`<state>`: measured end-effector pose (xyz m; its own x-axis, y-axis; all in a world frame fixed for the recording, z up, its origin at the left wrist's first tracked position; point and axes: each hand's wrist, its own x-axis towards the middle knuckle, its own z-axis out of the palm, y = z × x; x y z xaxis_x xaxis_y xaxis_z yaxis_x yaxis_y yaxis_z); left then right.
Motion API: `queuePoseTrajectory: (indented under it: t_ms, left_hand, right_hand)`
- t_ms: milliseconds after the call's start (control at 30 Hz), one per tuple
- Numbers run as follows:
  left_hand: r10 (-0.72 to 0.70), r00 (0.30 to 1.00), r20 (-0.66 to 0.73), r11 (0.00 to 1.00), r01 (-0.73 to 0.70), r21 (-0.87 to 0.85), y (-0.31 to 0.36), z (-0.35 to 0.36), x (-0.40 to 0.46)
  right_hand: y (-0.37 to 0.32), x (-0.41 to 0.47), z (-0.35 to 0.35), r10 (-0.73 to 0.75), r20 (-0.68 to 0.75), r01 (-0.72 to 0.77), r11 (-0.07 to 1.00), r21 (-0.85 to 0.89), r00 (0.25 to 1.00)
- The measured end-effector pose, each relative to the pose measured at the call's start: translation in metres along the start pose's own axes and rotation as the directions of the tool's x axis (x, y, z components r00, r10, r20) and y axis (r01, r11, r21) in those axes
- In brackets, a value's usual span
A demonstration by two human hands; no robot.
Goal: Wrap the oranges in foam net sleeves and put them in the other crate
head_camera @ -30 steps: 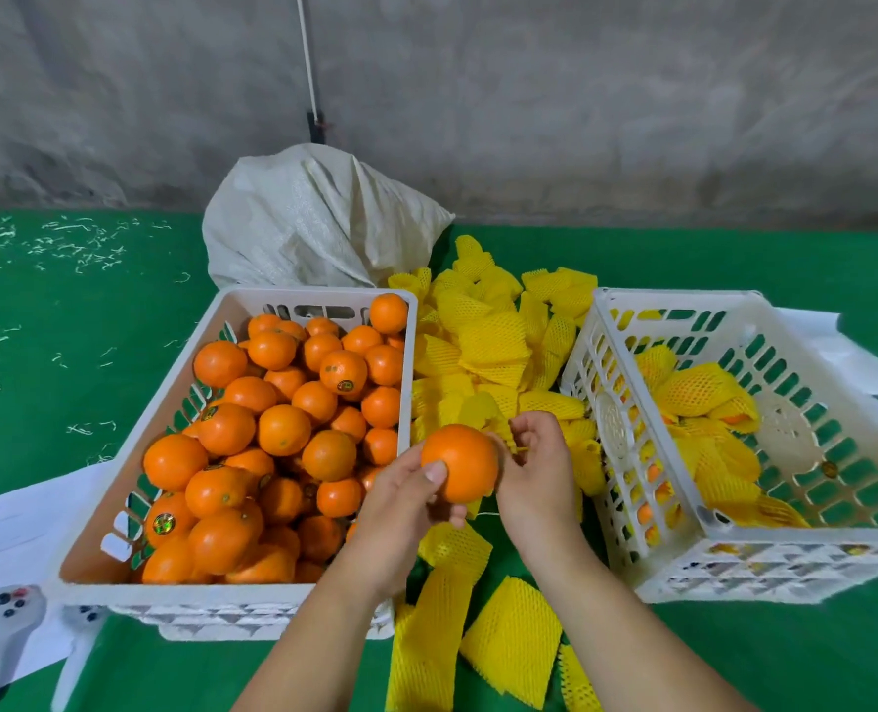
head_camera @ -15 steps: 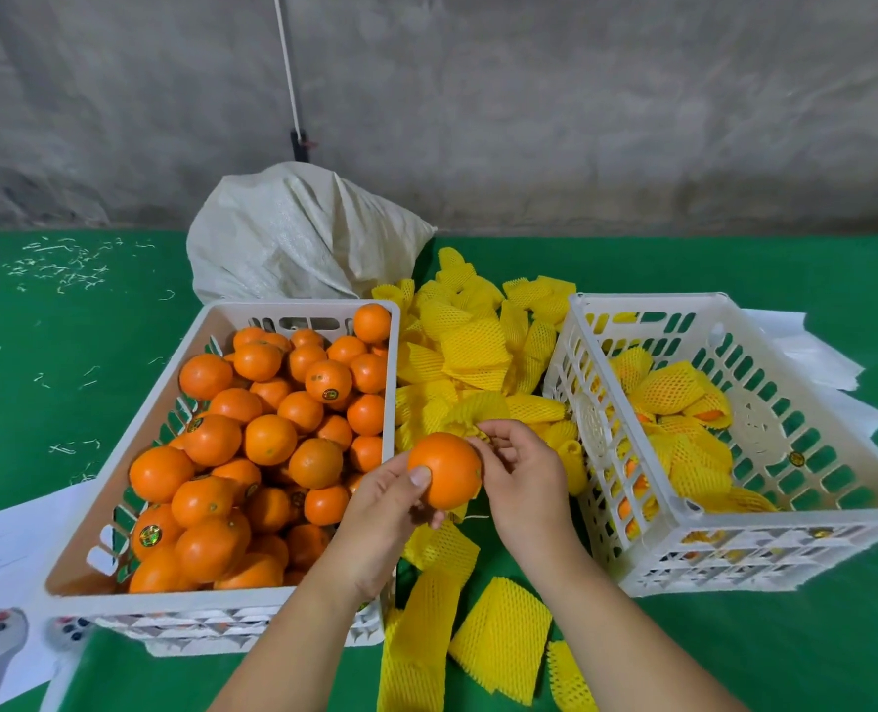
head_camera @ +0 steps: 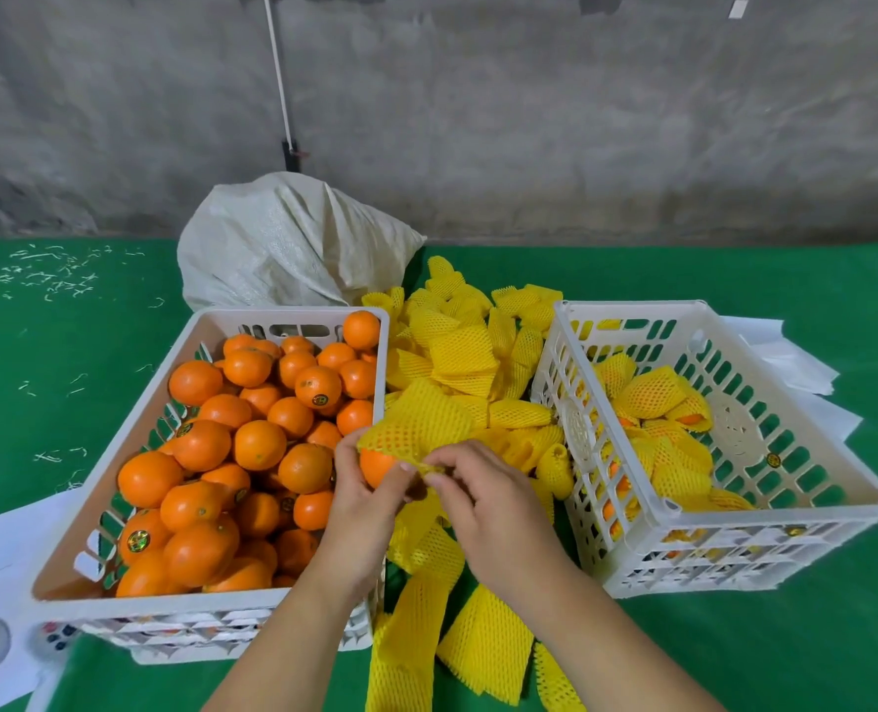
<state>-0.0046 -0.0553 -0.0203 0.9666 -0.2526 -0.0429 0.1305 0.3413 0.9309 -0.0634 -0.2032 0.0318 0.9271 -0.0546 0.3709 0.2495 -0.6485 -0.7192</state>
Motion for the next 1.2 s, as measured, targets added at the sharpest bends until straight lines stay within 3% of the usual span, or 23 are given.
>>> queuePoseTrajectory:
  t_ms: [100,267,367,500,600,733,800,967,1200]
  left_hand:
    - [-0.013,0.999,0.052,0.994,0.019,-0.111,-0.004,-0.009,0.004]
    - [0.001,0.98,0.198,0.975,-0.046,0.22,-0.007,-0.006,0.002]
    - [0.069,0.98,0.186,0.959,-0.116,0.26,-0.007,0.003,-0.001]
    - [0.114,0.981,0.155,0.927,-0.161,0.338,-0.008,0.012,-0.006]
    - [0.174,0.982,0.071,0.933,-0.187,0.309,-0.009,0.015,-0.008]
    - [0.187,0.98,-0.07,0.95,-0.162,0.266,-0.008,0.016,-0.004]
    - [0.16,0.986,-0.04,0.957,-0.145,0.253,-0.008,0.013,-0.004]
    - [0.076,0.974,0.215,0.973,-0.119,0.197,-0.007,0.006,-0.006]
    - [0.089,0.98,0.178,0.963,-0.131,0.237,-0.003,0.003,-0.003]
  right_hand:
    - [-0.003,0.0,0.007,0.001,0.039,-0.002,1.0,0.008,0.999]
    - [0.009,0.005,0.0,0.115,-0.046,-0.115,0.993,0.003,0.992]
    - [0.013,0.008,-0.008,0.096,-0.146,-0.095,0.995,0.009,0.985]
    - [0.01,0.007,-0.014,0.031,-0.141,-0.046,0.994,-0.101,0.989]
    - [0.0,0.003,-0.017,-0.03,-0.18,-0.001,0.986,-0.168,0.983]
    - [-0.01,-0.004,-0.008,-0.148,-0.122,0.124,0.975,-0.186,0.981]
    - [-0.01,-0.007,-0.004,-0.115,-0.138,0.091,0.981,-0.171,0.984]
    - [-0.003,-0.002,-0.006,-0.074,-0.112,0.062,0.993,-0.104,0.991]
    - [0.007,0.012,-0.013,-0.103,-0.083,0.092,0.987,-0.134,0.991]
